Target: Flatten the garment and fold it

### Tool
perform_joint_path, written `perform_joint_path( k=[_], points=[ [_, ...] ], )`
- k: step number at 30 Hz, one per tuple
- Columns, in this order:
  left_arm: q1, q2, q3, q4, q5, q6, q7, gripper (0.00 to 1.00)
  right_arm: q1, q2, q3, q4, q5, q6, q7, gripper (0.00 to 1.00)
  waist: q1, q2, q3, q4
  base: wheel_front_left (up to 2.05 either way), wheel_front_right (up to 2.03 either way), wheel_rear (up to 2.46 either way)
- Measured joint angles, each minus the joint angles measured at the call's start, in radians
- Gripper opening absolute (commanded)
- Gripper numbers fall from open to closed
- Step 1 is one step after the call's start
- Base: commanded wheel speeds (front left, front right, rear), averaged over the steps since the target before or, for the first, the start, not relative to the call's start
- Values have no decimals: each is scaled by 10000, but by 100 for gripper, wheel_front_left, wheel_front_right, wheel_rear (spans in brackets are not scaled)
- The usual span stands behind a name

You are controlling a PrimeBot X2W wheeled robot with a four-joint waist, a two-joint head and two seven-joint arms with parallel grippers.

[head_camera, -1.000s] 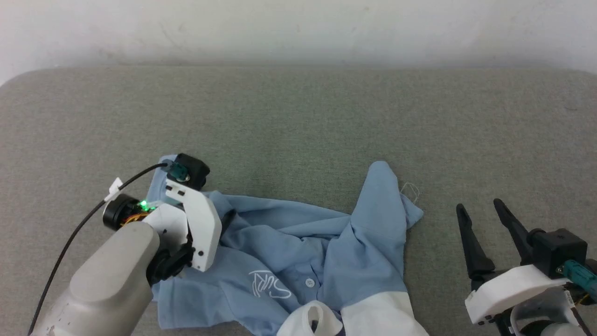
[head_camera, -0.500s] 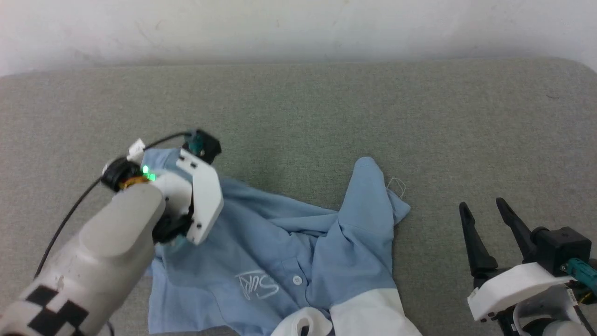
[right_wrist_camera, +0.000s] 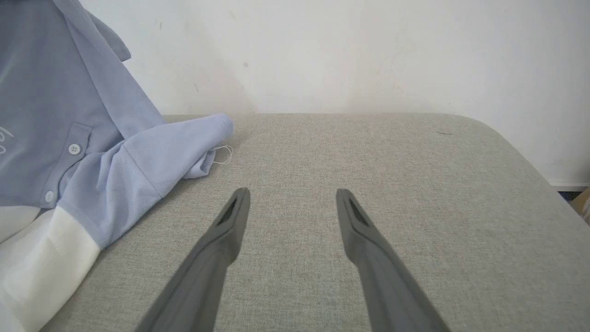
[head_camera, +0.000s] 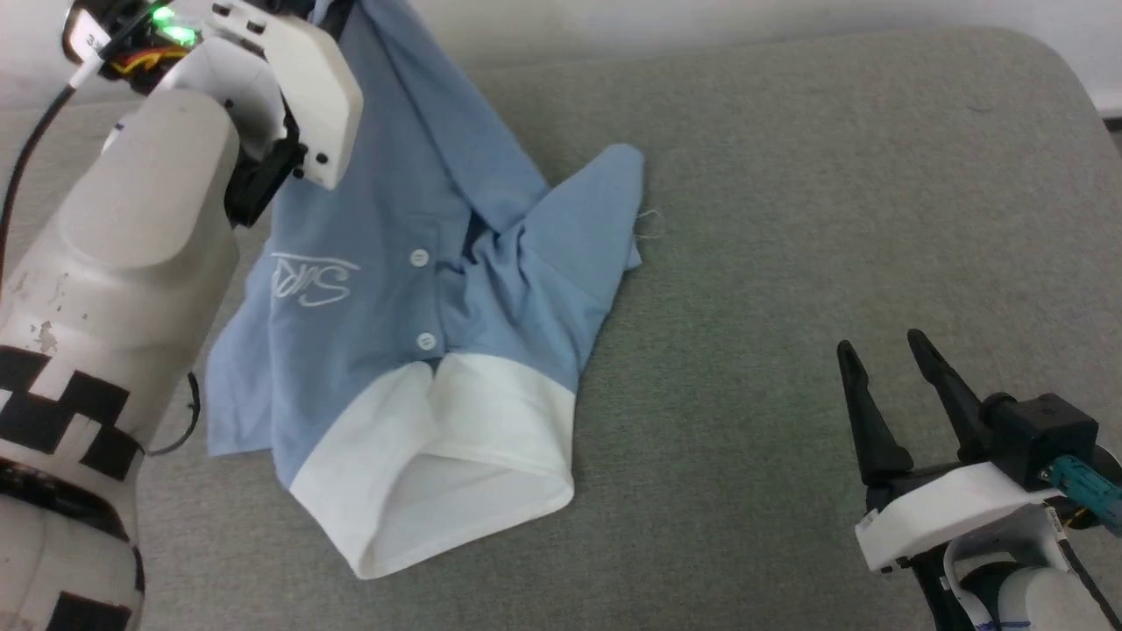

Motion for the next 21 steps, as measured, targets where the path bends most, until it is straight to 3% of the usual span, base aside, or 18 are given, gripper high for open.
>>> perform_joint_path(
  k=[4, 5, 6, 7, 17, 21],
  points=[
    [34, -211, 54, 1045, -82, 117, -192, 0, -112, -2, 130, 201, 163, 0, -224, 100, 0, 0, 364, -434, 0, 0, 0],
    [67, -242, 105, 1271, -151, 127, -286, 33, -128, -2, 163, 251, 184, 0, -274, 100, 0, 0, 456, -526, 0, 0, 0],
    [119, -268, 176, 1480, -226, 127, -395, 82, -145, -2, 182, 293, 219, 0, -305, 100, 1, 0, 544, -617, 0, 0, 0],
    [181, -299, 249, 1659, -328, 127, -529, 100, -160, 0, 192, 343, 226, 0, -326, 100, 1, 0, 624, -698, 0, 0, 0],
    [1047, -874, 1453, 1839, -1588, 48, -2882, 100, -245, -2, 17, 499, 82, 0, -357, 100, -1, 0, 655, -746, 0, 0, 0],
    [1919, -811, 2307, 911, -1985, 418, -3156, 100, -132, -4, -61, 422, 4, 0, -165, 100, -1, 0, 369, -463, 0, 0, 0]
  ],
)
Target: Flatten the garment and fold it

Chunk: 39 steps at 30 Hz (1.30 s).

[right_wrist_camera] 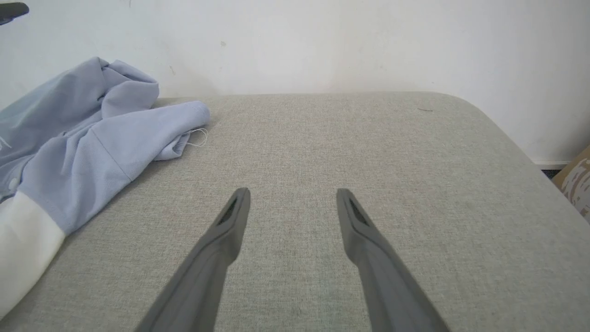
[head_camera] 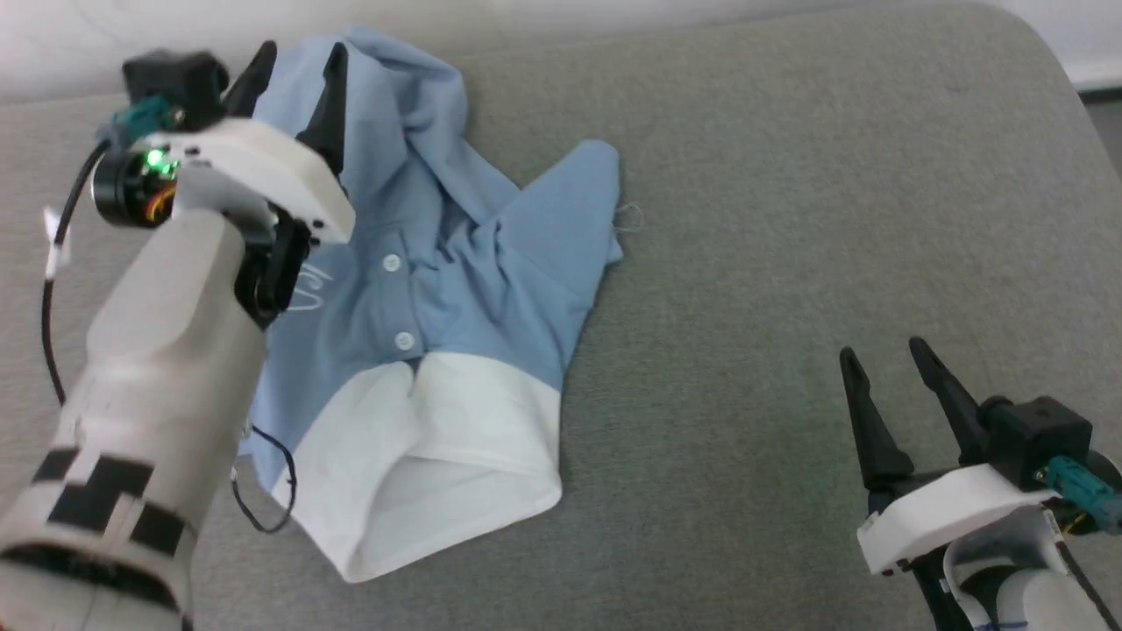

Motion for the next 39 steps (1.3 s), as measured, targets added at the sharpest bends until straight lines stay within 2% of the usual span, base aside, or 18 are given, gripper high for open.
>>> perform_joint_path(
  k=[5, 10, 17, 24, 28, 32, 39],
  points=[
    [2183, 441, 1590, -2940, 351, 991, -12, 100, 285, 0, -23, -167, -105, 0, 244, 100, -2, 0, -613, 463, 0, 0, 0],
    [5235, 617, 2560, -5181, 683, 1858, -8, 100, 566, 2, 12, -316, -119, 0, 489, 100, -3, 0, -1250, 890, 0, 0, 0],
    [8139, 819, 2936, -7311, 742, 2953, -10, 100, 854, 0, 82, -437, -119, 0, 660, 100, -4, 0, -1936, 1297, 0, 0, 0],
    [9664, 943, 3206, -9482, 1394, 3965, -10, 100, 827, -2, 167, -234, -71, 0, 681, 100, -2, 0, -2134, 1481, 0, 0, 0],
    [10131, 780, 3246, -10297, 1893, 4111, -10, 100, 252, -2, 372, 675, 77, 0, 830, 100, -1, 1, -2096, 1595, 0, 0, 0],
    [10376, 600, 3191, -10493, 2155, 4105, -10, 100, -863, -2, 717, 2211, 238, 0, 1329, 100, 0, 0, -2037, 1782, 0, 0, 0],
    [10288, 236, 2938, -10562, 2311, 3825, -8, 100, -3287, 6, 1822, 5110, 1039, -2, 2040, 100, 0, 0, -1852, 2302, 0, 0, 0]
  ],
)
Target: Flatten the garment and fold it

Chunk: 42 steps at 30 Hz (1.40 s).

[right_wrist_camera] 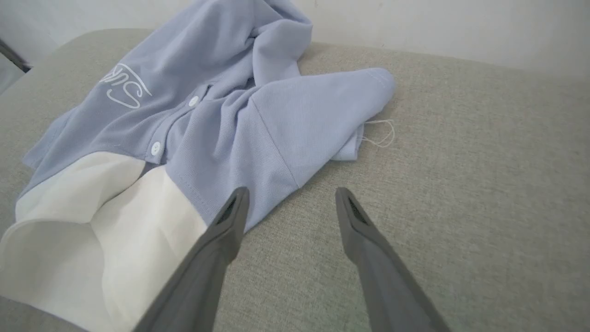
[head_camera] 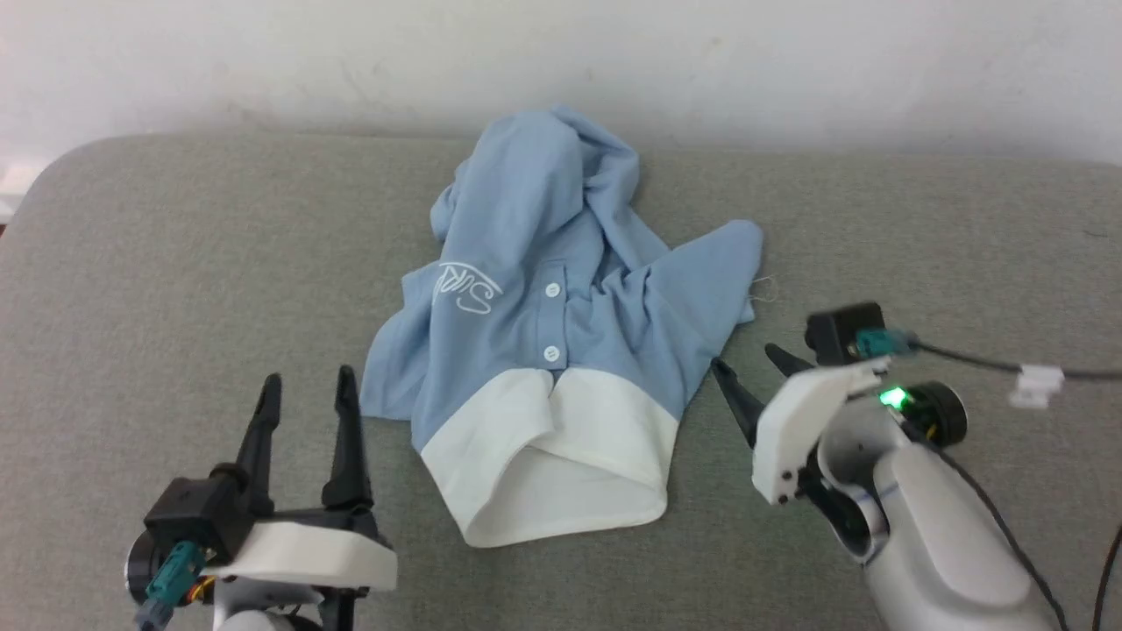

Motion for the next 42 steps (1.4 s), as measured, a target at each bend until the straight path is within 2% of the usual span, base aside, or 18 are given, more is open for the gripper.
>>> perform_joint_path(
  k=[5, 10, 11, 13, 14, 19, 22, 27, 31, 34, 37, 39, 41, 42],
  points=[
    [-503, -355, -146, 98, 148, -291, -2, 100, -1630, -58, 581, 2019, 456, 0, 1131, 100, 1, 0, 256, 439, 0, 0, 0],
    [-643, -637, -196, 322, 234, -554, -2, 100, -2493, -86, 1037, 3580, 988, 0, 1921, 100, 1, 0, 517, 831, 0, 0, 0],
    [-644, -673, -180, 376, 234, -616, -2, 100, -2646, -121, 1133, 3776, 1137, 0, 2104, 75, 0, 0, 560, 896, 0, 0, 0],
    [-644, -731, -132, 454, 242, -700, -2, 100, -2914, -184, 1325, 3998, 1457, -6, 2389, 12, 0, 0, 638, 1008, 0, 0, 0],
    [-642, -754, -94, 483, 263, -704, -2, 100, -2998, -207, 1409, 4029, 1595, -13, 2387, 0, 0, 0, 674, 1043, 0, 0, 0],
    [-630, -817, 151, 623, 324, -800, -2, 100, -3032, -410, 1616, 3879, 1950, 2, 1486, 0, 1, 0, 699, 1012, 0, 0, 0],
    [-614, -867, 226, 677, 385, -871, -2, 100, -3015, -897, 1440, 3331, 1937, 2, 731, 0, 1, 0, 602, 880, 0, 0, 0],
    [-344, -865, 326, 692, 408, -886, -2, 100, -2488, -1799, 719, 1576, 1622, 2, 274, 0, 0, 0, 424, 544, 0, 0, 0],
    [-174, -848, 372, 677, 407, -884, -2, 100, -836, -2259, -554, -247, 1152, 2, 616, 0, 0, 0, 292, 214, 0, 0, 0],
    [-123, -771, 430, 621, 405, -872, 12, 100, 890, -2086, -1657, -1871, 675, 2, 1181, 0, -1, 0, 210, -9, 0, 0, 0],
    [-13, -665, 483, 587, 395, -863, 48, 100, 2702, -1386, -2477, -3310, 274, 0, 1942, 0, -1, 0, 142, -201, 0, 0, 0],
    [3, -604, 510, 577, 393, -851, 128, 100, 3673, -857, -2646, -3871, 40, 0, 2295, 0, -2, 0, 115, -311, 0, 0, 0],
    [3, -573, 512, 566, 391, -844, 198, 100, 4346, -449, -2600, -4123, 36, 0, 2443, 48, -2, 0, 101, -389, 0, 0, 0],
    [4, -560, 514, 568, 389, -842, 209, 100, 4545, -314, -2518, -4148, 90, 0, 2443, 100, -2, 0, 98, -422, 0, 0, 0]
  ],
)
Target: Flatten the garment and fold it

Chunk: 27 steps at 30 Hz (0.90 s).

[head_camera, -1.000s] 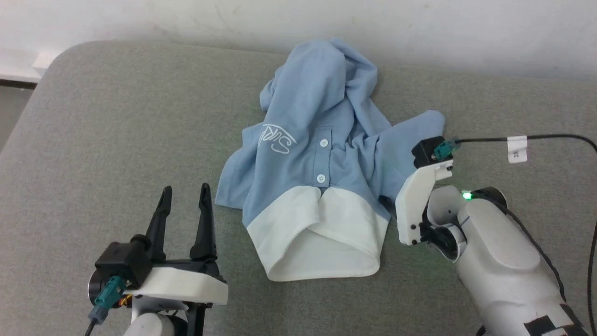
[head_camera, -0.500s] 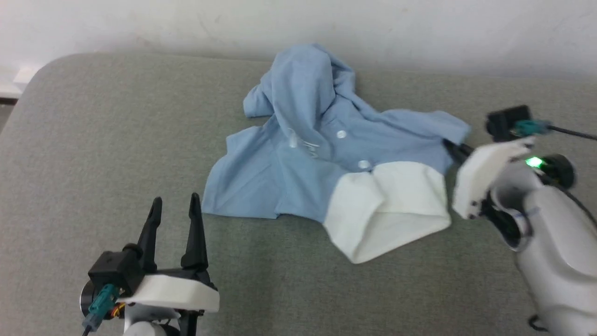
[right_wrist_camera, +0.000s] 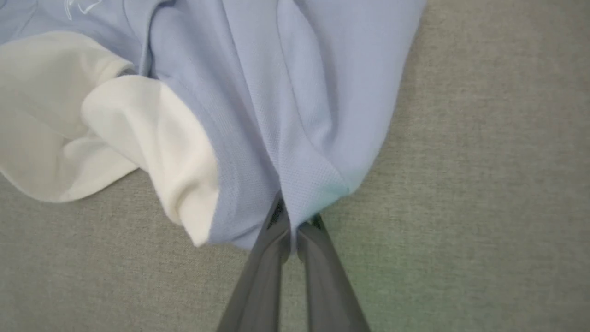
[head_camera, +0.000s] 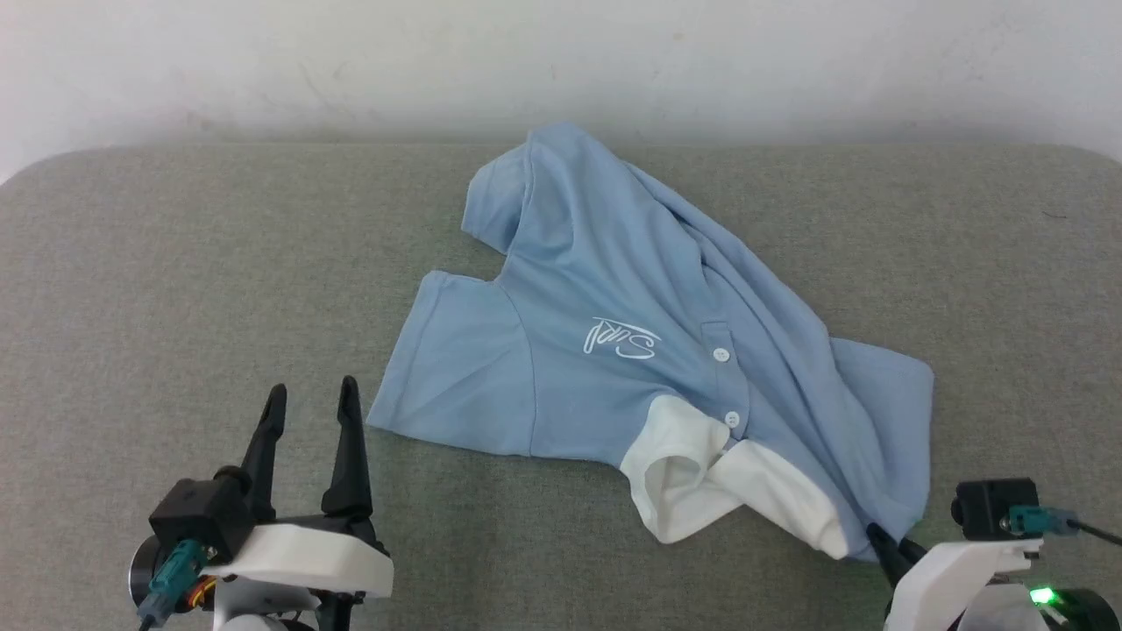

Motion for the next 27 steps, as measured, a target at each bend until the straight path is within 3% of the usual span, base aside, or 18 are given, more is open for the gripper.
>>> perform_joint_path(
  k=[3, 11, 17, 27],
  points=[
    [0, 40, -13, 33, -13, 27, 130, 100, 173, 192, -58, 0, -56, 2, -520, 100, 0, 0, -33, -56, 0, 0, 0],
    [161, 190, -8, 238, -102, 69, 360, 100, -244, 282, -706, -468, -568, 2, -3476, 100, 1, 0, -301, -141, 0, 0, 0],
    [101, 483, -127, 428, -244, 33, 1197, 100, -223, 286, -546, -970, -892, 2, -4245, 100, -1, 0, -605, -192, 0, 0, 0],
    [-2107, 803, -963, 2658, -1185, -1388, 4211, 100, -189, 297, 330, -1490, -1070, 2, -4335, 100, 3, 0, -253, -468, 0, 0, 0]
  ],
)
